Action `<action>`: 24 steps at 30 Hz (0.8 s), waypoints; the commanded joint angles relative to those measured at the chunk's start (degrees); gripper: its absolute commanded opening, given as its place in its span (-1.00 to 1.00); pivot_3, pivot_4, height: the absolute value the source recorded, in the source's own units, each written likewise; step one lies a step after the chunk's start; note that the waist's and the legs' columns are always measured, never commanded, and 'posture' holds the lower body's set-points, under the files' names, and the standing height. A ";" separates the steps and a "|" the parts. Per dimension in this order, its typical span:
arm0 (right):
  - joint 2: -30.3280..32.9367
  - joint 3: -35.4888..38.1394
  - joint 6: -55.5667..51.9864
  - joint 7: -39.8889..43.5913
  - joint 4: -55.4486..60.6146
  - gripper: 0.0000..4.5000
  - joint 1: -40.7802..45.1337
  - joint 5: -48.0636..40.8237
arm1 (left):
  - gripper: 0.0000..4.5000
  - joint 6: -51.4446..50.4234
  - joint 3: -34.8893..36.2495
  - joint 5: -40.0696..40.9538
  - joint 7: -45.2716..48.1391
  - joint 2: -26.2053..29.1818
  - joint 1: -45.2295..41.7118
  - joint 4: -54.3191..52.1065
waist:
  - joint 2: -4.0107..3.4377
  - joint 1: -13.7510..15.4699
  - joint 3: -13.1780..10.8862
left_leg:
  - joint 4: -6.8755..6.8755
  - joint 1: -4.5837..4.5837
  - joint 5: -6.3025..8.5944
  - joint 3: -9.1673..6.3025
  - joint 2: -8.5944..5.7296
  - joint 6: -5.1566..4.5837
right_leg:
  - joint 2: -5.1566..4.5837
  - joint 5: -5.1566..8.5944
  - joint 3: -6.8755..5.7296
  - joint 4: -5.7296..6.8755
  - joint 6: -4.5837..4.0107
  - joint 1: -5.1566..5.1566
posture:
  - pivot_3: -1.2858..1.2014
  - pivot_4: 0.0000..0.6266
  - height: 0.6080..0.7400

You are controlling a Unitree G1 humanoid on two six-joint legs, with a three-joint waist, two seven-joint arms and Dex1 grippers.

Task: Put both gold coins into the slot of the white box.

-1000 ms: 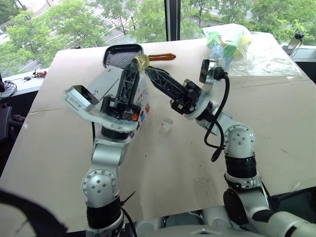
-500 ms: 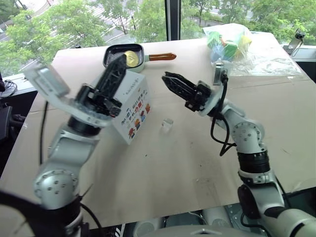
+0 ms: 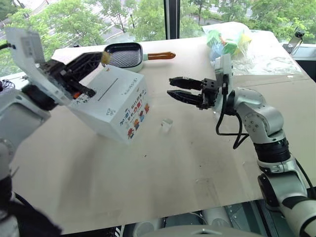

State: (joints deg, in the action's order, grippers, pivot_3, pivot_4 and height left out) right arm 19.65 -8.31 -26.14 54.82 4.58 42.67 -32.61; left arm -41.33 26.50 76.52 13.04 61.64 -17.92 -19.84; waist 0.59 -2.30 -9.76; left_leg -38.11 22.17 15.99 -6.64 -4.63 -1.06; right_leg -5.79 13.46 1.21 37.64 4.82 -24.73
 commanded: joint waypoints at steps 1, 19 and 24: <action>0.11 -0.27 1.69 0.74 3.26 -0.17 1.37 1.29 | -1.00 -2.95 1.35 -2.40 4.63 1.96 -0.42 3.40 | 0.01 0.01 -0.01 | 0.02 0.02 0.00 -0.01 0.00 0.00 | 0.00 0.00 -0.01 0.00 0.00 -0.03 | 0.03 -0.52 0.71; -2.88 -1.86 2.57 -2.35 6.12 -0.17 0.53 5.24 | -1.00 -11.90 0.75 -12.09 15.18 0.68 -1.31 7.87 | 0.01 -0.06 -0.02 | -0.08 0.57 -0.01 -0.10 0.00 0.02 | -0.08 -0.01 -0.09 0.11 0.00 -0.52 | 0.03 -0.52 0.71; -3.57 -1.82 2.70 -2.54 6.09 -0.17 0.37 5.40 | -1.00 -13.88 1.50 -11.75 15.20 -0.47 -1.59 7.14 | 0.01 -0.05 -0.02 | -0.11 0.57 -0.01 -0.09 0.00 0.02 | -0.09 -0.01 -0.09 0.15 0.00 -0.52 | 0.03 -0.52 0.71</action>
State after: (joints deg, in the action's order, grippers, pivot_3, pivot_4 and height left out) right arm 16.38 -10.41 -24.61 52.48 8.46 42.58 -27.11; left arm -54.75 26.30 64.37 27.80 60.96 -18.89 -11.02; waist 0.60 -2.35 -9.78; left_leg -38.23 22.74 15.98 -6.73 -4.63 -1.03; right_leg -5.88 13.45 1.11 37.80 4.82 -25.25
